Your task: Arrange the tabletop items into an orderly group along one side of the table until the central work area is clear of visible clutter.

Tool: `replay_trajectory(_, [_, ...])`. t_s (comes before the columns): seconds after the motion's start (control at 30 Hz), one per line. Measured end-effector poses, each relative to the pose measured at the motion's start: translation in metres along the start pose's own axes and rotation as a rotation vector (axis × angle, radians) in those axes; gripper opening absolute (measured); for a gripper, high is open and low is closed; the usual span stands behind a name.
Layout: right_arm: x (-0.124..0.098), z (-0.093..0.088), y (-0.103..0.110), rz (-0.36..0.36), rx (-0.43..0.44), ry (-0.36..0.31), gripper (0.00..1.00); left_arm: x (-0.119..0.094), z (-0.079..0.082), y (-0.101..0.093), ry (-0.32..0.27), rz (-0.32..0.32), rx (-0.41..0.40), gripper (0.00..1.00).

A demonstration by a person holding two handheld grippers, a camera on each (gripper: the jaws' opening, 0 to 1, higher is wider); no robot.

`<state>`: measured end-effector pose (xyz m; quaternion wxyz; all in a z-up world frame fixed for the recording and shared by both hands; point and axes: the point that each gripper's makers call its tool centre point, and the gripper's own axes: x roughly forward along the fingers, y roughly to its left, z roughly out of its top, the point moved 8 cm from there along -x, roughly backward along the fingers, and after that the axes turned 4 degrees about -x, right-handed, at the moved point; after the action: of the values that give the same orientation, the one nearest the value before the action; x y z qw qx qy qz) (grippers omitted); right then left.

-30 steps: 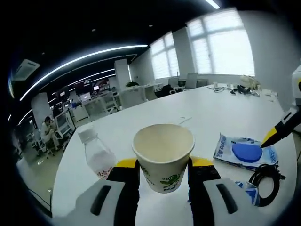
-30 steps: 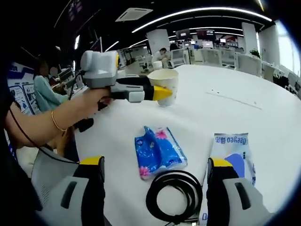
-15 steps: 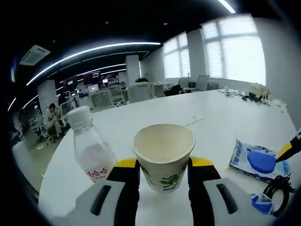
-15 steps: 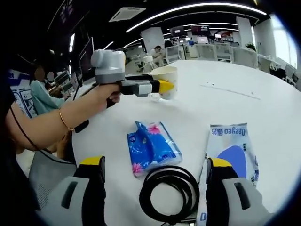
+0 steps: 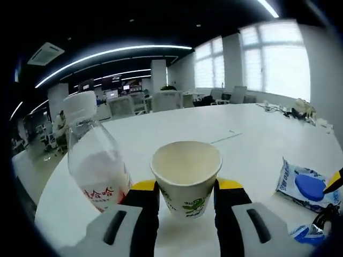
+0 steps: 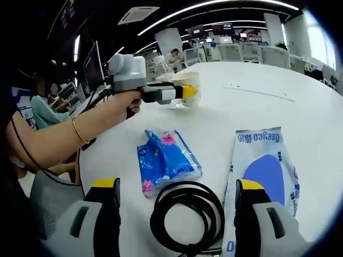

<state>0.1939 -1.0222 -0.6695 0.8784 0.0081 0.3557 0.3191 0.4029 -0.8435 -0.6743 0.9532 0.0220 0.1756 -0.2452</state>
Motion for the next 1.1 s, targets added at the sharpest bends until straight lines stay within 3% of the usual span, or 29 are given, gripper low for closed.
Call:
replay_trajectory(0.63, [-0.01, -0.007, -0.01, -0.043, 0.042, -0.002, 0.86, 0.012, -0.015, 0.002, 0.03, 0.011, -0.025, 0.37])
replay_trajectory(1.1, [-0.009, -0.006, -0.01, -0.046, 0.071, -0.015, 0.86, 0.012, -0.017, 0.005, 0.029, 0.009, -0.045, 0.38])
